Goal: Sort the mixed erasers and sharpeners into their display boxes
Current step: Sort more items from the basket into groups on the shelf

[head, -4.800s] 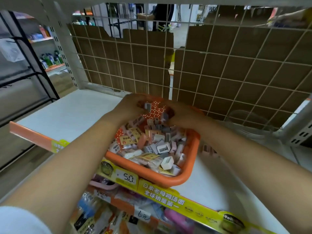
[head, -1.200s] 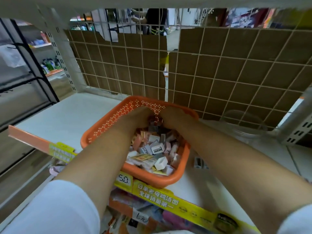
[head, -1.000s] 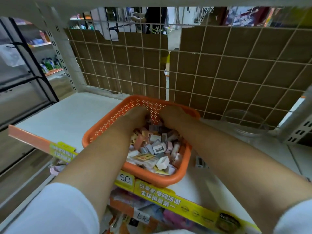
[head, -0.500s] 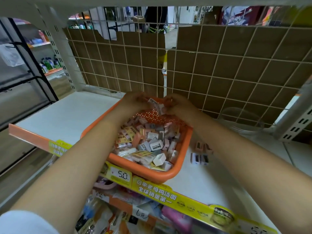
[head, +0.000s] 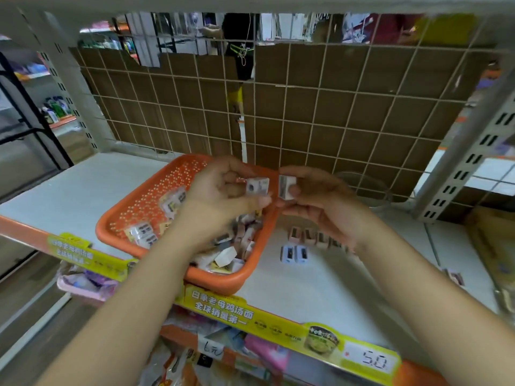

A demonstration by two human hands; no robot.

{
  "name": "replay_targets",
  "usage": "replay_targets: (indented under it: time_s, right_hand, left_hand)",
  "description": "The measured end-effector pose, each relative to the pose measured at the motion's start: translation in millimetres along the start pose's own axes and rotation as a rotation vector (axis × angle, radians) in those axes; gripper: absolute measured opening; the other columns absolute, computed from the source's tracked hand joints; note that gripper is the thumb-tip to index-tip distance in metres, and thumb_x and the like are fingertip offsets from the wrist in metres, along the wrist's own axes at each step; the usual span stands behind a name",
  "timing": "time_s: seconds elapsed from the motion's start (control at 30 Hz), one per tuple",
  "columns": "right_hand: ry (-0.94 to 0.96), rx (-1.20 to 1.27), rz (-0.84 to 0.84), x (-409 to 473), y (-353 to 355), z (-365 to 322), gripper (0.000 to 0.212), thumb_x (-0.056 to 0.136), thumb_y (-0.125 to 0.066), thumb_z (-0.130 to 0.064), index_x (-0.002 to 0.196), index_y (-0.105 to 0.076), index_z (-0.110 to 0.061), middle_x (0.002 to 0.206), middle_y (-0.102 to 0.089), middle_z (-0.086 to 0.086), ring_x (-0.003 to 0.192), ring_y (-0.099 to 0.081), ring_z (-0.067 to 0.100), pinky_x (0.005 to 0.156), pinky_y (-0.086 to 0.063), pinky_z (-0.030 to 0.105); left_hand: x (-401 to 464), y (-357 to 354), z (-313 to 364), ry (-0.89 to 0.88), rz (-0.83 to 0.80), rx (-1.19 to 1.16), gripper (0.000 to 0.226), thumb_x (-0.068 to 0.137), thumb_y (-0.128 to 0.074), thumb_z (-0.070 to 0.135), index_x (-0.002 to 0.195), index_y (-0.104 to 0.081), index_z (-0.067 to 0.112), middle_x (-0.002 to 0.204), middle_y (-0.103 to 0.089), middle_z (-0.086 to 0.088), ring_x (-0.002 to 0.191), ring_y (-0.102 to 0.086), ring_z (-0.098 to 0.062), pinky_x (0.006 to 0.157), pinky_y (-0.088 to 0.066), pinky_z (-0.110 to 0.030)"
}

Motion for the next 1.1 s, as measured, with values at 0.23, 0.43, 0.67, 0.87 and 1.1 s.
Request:
replay_targets:
  time_s: [0.23,0.43,0.67,0.87,1.1]
  right_hand:
    - [0.066,-0.540,0.289,-59.5,53.4,-18.5,0.037,0.076,-0.066,0.004,0.096,-0.064,-0.026,0.096,-0.065,0.012,0.079,-0.065,0.017,0.072,-0.054,0.035]
    - [-0.009,-0.891,0.285,-87.1,86.1,0.5,0.045,0.074,-0.073,-0.005,0.107,-0.059,-0.033,0.103,-0.052,-0.003,0.074,-0.052,0.009,0.069,-0.044,0.020]
    - [-0.131,-1.242,0.187,-96.9,89.1,33.4,0.047,0.077,-0.071,-0.024,0.120,-0.054,-0.018,0.108,-0.054,-0.005,0.085,-0.048,0.006,0.063,-0.033,0.006]
    - [-0.233,-1.454,0.126,-88.5,90.9,64.0,0.028,0.081,-0.061,-0.039,0.098,-0.061,-0.016,0.103,-0.055,0.004,0.096,-0.053,0.022,0.071,-0.036,0.025]
    - [-0.276,-1.450,0.062,-91.1,93.5,76.5,0.042,0.083,-0.060,-0.039,0.118,-0.056,-0.015,0.122,-0.050,0.005,0.114,-0.046,0.022,0.091,-0.038,0.027]
  left_hand:
    - [-16.5,-63.4,-0.6,-0.157,-0.111,0.170,0.035,0.059,-0.076,0.016,0.081,-0.069,0.042,0.093,-0.061,0.009,0.081,-0.061,0.001,0.075,-0.050,-0.014]
    - [-22.6,-101.0,-11.8,-0.208,-0.117,0.241,0.035,0.067,-0.067,0.013,0.093,-0.066,0.035,0.099,-0.056,0.015,0.092,-0.052,0.013,0.083,-0.037,-0.003]
    - [-24.9,-134.4,-75.3,-0.104,-0.186,0.401,0.046,0.070,-0.065,0.012,0.115,-0.060,0.018,0.111,-0.059,0.004,0.106,-0.054,-0.010,0.089,-0.038,-0.007]
    - [-27.6,-141.0,-103.8,-0.114,-0.245,0.636,0.049,0.067,-0.060,0.021,0.116,-0.061,0.011,0.106,-0.054,0.005,0.108,-0.045,-0.011,0.094,-0.035,-0.018]
    - [-29.3,-143.1,-106.4,-0.203,-0.270,0.765,0.040,0.062,-0.065,0.017,0.099,-0.070,0.005,0.100,-0.068,-0.010,0.104,-0.051,-0.019,0.095,-0.040,-0.039]
Point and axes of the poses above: each hand's wrist, its own x-axis towards the middle knuckle, its own y-axis out of the back of the hand, z = x × y, the point moved 10 cm from there along x, towards the middle knuckle
